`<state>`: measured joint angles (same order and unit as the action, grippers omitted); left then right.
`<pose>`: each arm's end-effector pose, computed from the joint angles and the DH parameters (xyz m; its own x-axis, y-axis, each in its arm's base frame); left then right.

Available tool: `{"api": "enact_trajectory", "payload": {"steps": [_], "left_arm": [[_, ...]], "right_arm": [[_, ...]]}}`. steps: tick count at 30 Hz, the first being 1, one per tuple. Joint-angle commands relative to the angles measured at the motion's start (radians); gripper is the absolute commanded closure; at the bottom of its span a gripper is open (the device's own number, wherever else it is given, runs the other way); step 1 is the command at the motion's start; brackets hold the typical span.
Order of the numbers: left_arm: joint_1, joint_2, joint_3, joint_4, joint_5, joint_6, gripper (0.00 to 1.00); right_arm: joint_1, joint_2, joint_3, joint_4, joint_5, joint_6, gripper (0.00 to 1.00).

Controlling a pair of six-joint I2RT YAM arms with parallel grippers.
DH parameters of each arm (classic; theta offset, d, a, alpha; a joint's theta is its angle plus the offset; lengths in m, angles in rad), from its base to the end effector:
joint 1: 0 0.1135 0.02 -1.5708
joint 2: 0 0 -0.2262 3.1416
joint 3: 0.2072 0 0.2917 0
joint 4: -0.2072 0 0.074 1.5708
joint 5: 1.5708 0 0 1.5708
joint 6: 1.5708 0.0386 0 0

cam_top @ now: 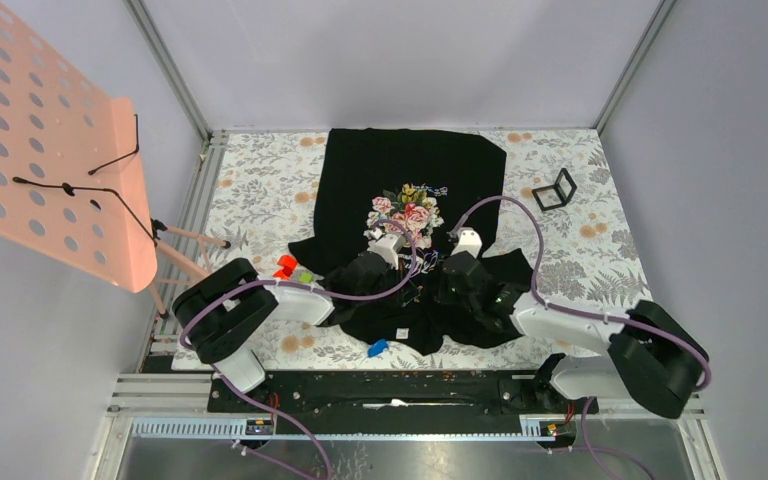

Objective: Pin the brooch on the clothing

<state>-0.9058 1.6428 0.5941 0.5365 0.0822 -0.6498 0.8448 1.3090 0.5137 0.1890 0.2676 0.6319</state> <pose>0.2003 -0.2606 0.0665 -0.7420 -0.0309 -0.6697 0.4766 0.6781 -0.5594 0.2038 0.2142 0.1068 -0.6461 0.1303 -0.7521 -0.2421 0.8995 0.3638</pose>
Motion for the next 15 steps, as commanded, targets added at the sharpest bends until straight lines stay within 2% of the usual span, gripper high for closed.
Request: {"api": "enact_trajectory", "payload": {"steps": [1,7,12,15], "left_arm": [[0.004,-0.025,0.011,0.031,0.027,-0.039,1.00],[0.006,-0.020,0.005,0.058,0.044,-0.048,1.00],[0.008,-0.021,0.003,0.060,0.044,-0.045,1.00],[0.009,-0.025,0.001,0.060,0.046,-0.044,1.00]], "right_arm": [[0.010,-0.109,-0.005,-0.117,0.129,-0.040,0.74],[0.010,-0.196,-0.067,-0.121,0.112,-0.032,0.66],[0.008,-0.188,-0.156,0.054,-0.044,-0.036,0.59],[0.008,-0.166,-0.191,0.148,-0.084,-0.019,0.58]]}}
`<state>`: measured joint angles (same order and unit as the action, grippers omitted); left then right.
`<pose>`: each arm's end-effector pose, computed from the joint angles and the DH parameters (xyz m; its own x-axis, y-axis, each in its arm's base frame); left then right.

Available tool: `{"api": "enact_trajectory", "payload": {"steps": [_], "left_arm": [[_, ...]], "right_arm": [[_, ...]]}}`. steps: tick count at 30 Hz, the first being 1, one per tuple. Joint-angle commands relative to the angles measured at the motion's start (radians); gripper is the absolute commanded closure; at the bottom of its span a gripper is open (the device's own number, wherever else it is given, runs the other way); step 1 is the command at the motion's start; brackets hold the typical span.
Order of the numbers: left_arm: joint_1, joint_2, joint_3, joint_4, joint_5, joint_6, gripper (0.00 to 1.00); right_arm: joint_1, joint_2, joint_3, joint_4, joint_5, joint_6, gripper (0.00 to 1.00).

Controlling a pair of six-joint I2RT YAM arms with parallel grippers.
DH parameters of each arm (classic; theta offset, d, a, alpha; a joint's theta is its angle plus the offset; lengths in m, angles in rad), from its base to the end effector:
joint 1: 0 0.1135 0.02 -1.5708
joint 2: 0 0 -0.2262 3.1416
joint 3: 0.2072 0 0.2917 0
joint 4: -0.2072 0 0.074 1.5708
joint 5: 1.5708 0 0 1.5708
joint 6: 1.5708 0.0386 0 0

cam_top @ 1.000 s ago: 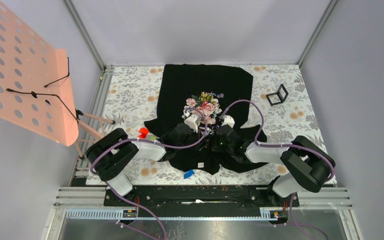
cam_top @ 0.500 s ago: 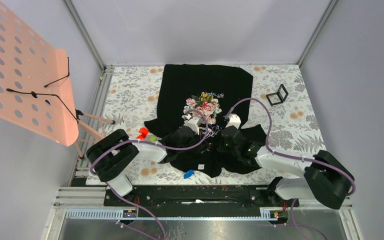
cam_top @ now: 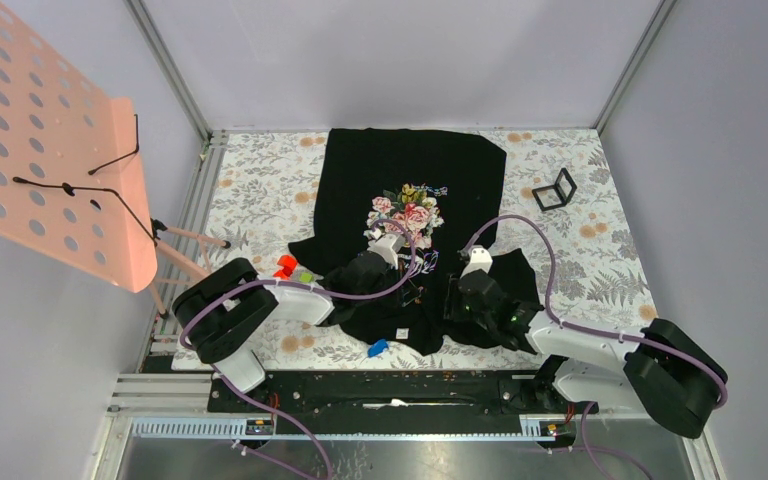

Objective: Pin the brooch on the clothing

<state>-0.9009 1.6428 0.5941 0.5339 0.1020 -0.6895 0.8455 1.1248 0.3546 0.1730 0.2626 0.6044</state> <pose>0.2009 -0.2599 0.0663 -0.7670 -0.0509 -0.6397 0.4497 0.6685 -0.5924 0.1807 0.1887 0.0993 -0.6367 0.1091 -0.7634 -0.2655 0.8984 0.3498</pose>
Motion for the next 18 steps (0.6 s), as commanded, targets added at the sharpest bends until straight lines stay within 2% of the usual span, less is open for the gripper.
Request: {"api": "enact_trajectory", "payload": {"steps": [1,10,18], "left_arm": [[0.004,-0.026,-0.001,0.063,0.026,-0.004,1.00],[0.012,-0.030,-0.013,0.090,0.047,-0.001,1.00],[0.015,-0.031,-0.016,0.093,0.049,-0.001,1.00]], "right_arm": [[0.007,0.027,-0.037,0.186,-0.083,0.009,0.57],[-0.027,0.105,-0.059,0.354,-0.153,0.004,0.52],[-0.089,0.174,-0.069,0.428,-0.230,0.019,0.56]]}}
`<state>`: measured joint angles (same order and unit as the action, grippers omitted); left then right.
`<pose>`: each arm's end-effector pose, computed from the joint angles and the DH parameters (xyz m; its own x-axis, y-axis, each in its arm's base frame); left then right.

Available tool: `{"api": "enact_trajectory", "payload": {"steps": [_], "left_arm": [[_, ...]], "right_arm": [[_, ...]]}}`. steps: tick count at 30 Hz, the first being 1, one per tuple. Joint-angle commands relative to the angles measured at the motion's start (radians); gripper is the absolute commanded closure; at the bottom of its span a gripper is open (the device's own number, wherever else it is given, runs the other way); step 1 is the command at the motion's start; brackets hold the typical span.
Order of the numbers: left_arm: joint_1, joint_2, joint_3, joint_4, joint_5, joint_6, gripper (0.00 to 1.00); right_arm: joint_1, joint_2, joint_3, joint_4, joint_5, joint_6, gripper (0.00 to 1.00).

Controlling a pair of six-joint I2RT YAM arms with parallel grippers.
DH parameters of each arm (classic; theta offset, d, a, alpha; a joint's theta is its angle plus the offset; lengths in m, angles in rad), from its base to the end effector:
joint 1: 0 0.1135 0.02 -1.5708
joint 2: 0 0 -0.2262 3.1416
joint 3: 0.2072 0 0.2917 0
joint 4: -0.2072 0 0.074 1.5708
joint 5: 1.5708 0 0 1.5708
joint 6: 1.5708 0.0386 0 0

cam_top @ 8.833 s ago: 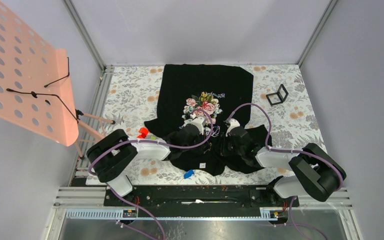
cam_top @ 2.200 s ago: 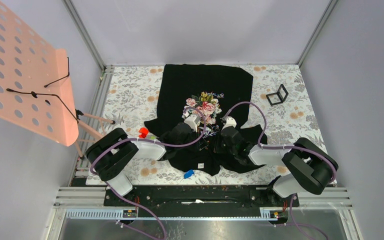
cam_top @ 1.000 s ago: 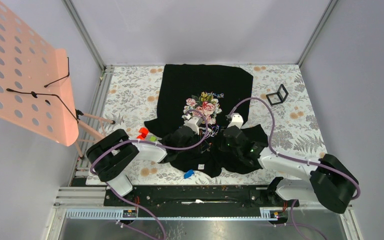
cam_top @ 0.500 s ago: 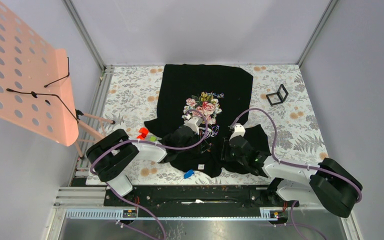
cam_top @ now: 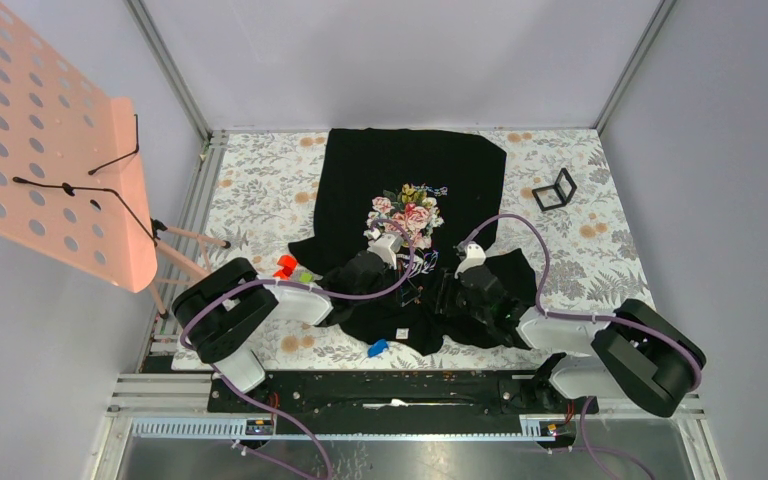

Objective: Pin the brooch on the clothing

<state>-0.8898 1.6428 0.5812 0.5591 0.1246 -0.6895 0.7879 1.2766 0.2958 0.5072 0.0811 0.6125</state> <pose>0.2017 -0.2565 0.0650 -0.7680 -0.0548 -0.6381 0.4548 0.6547 -0.6037 0.1879 0.1844 0.0749 -0.6402 0.1690 -0.7494 -0.3515 0.8029 0.4814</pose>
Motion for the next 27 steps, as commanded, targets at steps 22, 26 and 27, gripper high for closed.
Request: {"api": "enact_trajectory", "payload": {"steps": [22,26,27], "left_arm": [[0.007,-0.014,0.010,0.062,0.037,-0.002,1.00],[0.007,-0.011,0.026,0.033,0.036,0.000,1.00],[0.006,-0.010,0.032,0.024,0.036,0.001,1.00]], "right_arm": [[-0.067,0.130,-0.026,0.270,-0.208,-0.037,0.91],[-0.067,0.128,-0.027,0.284,-0.224,-0.061,0.96],[-0.067,0.126,-0.028,0.285,-0.227,-0.070,0.96]]}}
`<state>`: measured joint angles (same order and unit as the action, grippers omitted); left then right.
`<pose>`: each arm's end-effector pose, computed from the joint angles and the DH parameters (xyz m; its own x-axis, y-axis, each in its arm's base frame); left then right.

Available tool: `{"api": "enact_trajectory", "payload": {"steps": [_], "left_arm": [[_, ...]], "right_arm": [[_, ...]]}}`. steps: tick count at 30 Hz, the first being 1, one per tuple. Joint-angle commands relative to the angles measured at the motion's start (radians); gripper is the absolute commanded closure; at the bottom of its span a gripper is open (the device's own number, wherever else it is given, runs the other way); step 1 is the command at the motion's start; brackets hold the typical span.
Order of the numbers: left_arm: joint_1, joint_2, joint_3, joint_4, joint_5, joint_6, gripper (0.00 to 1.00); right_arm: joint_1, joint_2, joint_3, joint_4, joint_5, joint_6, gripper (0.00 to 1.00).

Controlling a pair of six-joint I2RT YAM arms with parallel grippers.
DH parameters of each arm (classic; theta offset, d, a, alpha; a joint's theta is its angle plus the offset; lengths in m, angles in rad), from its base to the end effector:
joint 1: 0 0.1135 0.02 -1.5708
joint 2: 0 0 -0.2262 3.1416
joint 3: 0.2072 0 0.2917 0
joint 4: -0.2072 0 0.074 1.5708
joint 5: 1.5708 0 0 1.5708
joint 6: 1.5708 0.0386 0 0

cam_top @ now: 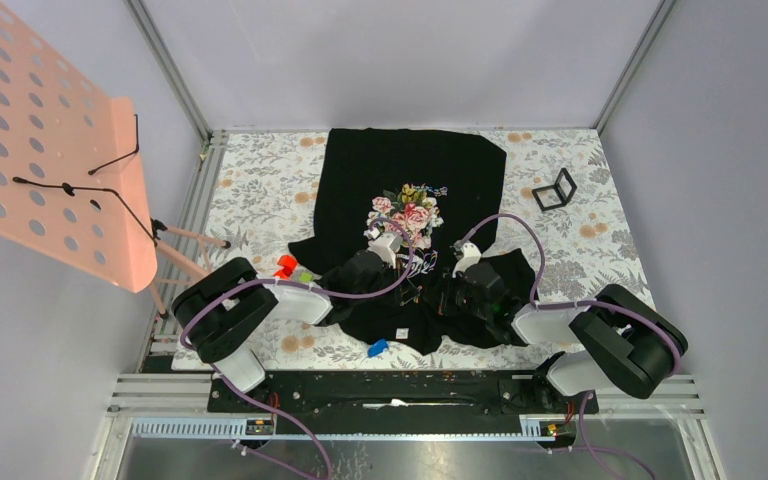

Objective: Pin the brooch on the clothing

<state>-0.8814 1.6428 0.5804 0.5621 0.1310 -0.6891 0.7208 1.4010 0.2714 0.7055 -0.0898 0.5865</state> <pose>0.2036 -0.2549 0.0651 -0.7683 -0.0591 -0.6374 0.4527 0.6538 -0.6063 0.1934 0.1745 0.0577 -0.6553 0.1581 -0.7387 -0.4275 0.7286 0.5352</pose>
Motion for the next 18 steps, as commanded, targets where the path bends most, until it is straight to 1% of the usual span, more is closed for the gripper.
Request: {"api": "enact_trajectory", "payload": {"steps": [1,5,12,18], "left_arm": [[-0.002,-0.009,0.038,0.014,0.030,0.002,1.00],[-0.001,-0.007,0.056,-0.013,0.034,0.016,1.00],[-0.002,0.012,0.098,-0.066,0.066,0.051,1.00],[-0.001,0.028,0.120,-0.076,0.121,0.106,1.00]], "right_arm": [[0.000,-0.001,-0.003,0.088,-0.061,-0.052,0.97],[0.001,-0.018,0.000,0.061,-0.068,-0.104,1.00],[0.004,-0.065,0.016,-0.014,-0.066,-0.183,1.00],[0.011,-0.047,0.044,-0.051,-0.106,-0.211,1.00]]}}
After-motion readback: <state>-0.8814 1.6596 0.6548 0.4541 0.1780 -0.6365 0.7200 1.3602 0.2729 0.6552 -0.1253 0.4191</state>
